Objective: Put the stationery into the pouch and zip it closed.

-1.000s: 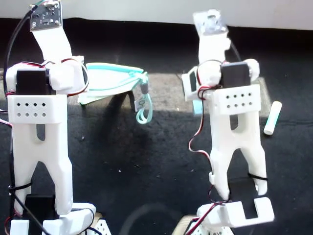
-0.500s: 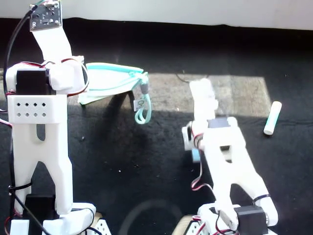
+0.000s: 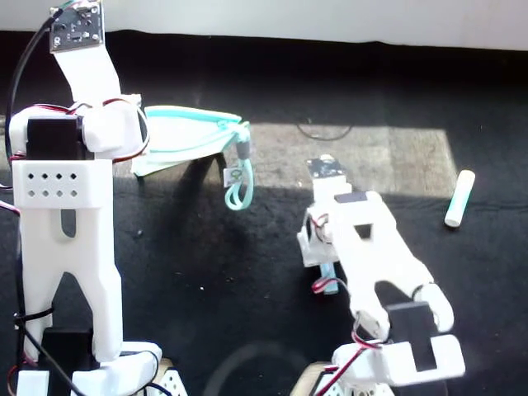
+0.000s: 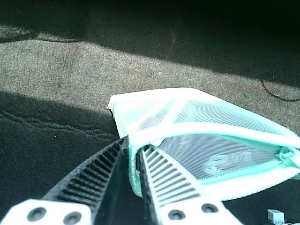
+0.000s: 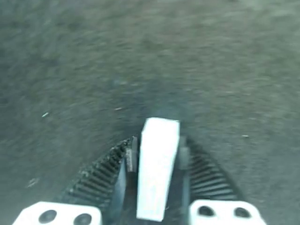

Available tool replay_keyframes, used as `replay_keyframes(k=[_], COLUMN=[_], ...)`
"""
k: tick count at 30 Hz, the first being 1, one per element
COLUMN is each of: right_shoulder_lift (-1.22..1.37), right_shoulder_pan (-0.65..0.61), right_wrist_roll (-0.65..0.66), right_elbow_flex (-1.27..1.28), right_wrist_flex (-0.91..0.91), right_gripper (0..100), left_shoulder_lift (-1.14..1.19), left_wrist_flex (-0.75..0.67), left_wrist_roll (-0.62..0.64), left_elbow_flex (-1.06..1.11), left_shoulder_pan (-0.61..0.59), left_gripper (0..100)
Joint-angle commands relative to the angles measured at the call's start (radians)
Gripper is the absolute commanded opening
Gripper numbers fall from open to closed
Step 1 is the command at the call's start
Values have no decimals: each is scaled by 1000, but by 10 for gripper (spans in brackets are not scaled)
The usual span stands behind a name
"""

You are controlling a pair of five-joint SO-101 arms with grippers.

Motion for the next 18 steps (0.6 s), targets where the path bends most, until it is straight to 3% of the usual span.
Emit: replay_keyframes(k=[1, 12, 18], right_shoulder_lift=[13, 119, 220], right_shoulder_pan=[13, -12, -10], right_wrist_roll=[9, 6, 5], right_elbow_flex=[-122, -272, -274], right_wrist_flex=[85, 189, 145], right_gripper=[193, 158, 156], left_shoulder_lift=[79, 79, 81], left_wrist_flex=[3, -3, -3], left_wrist_roll=[6, 6, 6], left_elbow_flex=[15, 15, 15], left_shoulder_pan=[-10, -10, -10], left_gripper=[9, 9, 9])
